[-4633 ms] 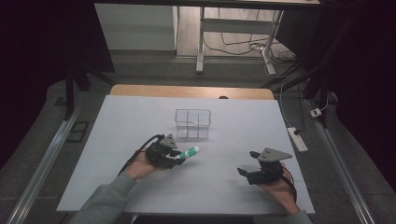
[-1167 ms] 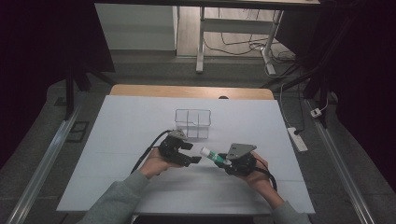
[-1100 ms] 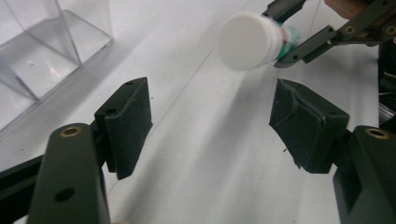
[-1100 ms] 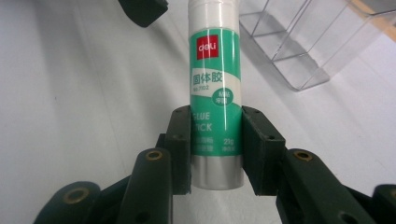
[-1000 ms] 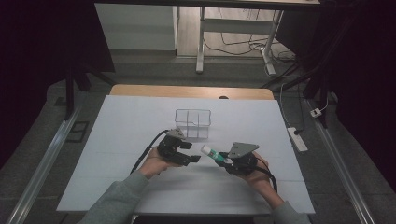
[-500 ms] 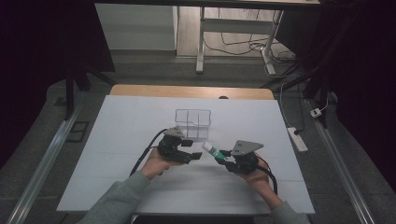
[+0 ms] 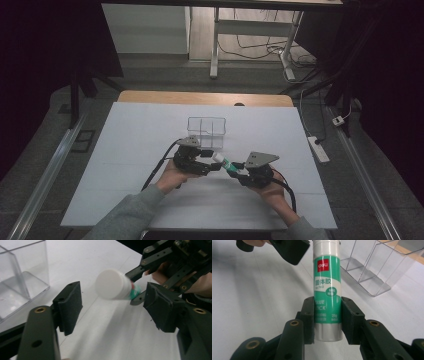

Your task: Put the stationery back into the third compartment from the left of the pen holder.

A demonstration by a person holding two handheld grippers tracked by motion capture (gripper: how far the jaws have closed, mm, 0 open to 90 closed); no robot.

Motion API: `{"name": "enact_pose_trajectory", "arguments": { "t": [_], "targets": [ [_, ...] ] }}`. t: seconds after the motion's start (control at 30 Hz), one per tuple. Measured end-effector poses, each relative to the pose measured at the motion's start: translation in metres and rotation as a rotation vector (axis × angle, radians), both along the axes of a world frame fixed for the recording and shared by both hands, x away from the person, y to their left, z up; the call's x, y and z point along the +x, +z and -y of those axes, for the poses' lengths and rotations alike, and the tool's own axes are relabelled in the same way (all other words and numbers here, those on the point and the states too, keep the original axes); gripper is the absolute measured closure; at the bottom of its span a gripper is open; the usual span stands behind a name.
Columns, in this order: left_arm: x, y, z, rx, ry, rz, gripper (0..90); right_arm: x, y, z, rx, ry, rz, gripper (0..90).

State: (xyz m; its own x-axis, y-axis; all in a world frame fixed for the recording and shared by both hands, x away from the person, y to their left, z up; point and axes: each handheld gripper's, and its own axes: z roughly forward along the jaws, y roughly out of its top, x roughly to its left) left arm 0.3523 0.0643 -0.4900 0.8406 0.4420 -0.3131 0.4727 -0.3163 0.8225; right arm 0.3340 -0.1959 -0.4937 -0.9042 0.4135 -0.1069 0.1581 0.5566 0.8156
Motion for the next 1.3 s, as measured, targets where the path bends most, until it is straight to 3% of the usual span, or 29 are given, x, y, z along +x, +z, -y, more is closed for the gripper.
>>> {"name": "enact_pose_trajectory", "arguments": {
  "t": [0.27, 0.43, 0.5, 0.6, 0.73, 0.9, 1.13, 1.3],
  "targets": [
    [0.000, -0.003, 0.007, 0.017, -0.010, 0.001, 47.6, -0.003, -0.003, -0.006, 0.001, 0.020, 0.002, 64.8],
    [0.003, -0.002, 0.002, -0.066, -0.041, -0.052, 58.4, -0.002, -0.006, -0.008, -0.021, 0.023, 0.003, 64.5],
    [0.003, -0.001, 0.003, -0.063, -0.056, -0.052, 62.7, -0.003, -0.009, -0.011, -0.039, 0.030, 0.010, 64.6],
    [0.002, -0.001, 0.003, -0.055, -0.063, -0.055, 63.3, -0.004, -0.010, -0.013, -0.062, 0.036, 0.020, 64.5],
    [0.001, 0.000, 0.003, -0.056, -0.070, -0.049, 63.8, -0.004, -0.010, -0.013, -0.058, 0.036, 0.017, 64.3],
    [0.000, 0.003, 0.002, -0.054, -0.065, -0.033, 64.1, -0.004, -0.010, -0.012, -0.024, 0.031, 0.008, 62.5],
    [0.002, 0.008, -0.008, -0.056, -0.027, -0.005, 64.2, -0.001, -0.007, -0.003, 0.029, -0.024, -0.005, 46.2],
    [0.002, 0.011, -0.013, -0.050, -0.009, 0.008, 64.1, 0.001, -0.007, 0.006, 0.044, -0.057, -0.026, 41.1]
  ]
}}
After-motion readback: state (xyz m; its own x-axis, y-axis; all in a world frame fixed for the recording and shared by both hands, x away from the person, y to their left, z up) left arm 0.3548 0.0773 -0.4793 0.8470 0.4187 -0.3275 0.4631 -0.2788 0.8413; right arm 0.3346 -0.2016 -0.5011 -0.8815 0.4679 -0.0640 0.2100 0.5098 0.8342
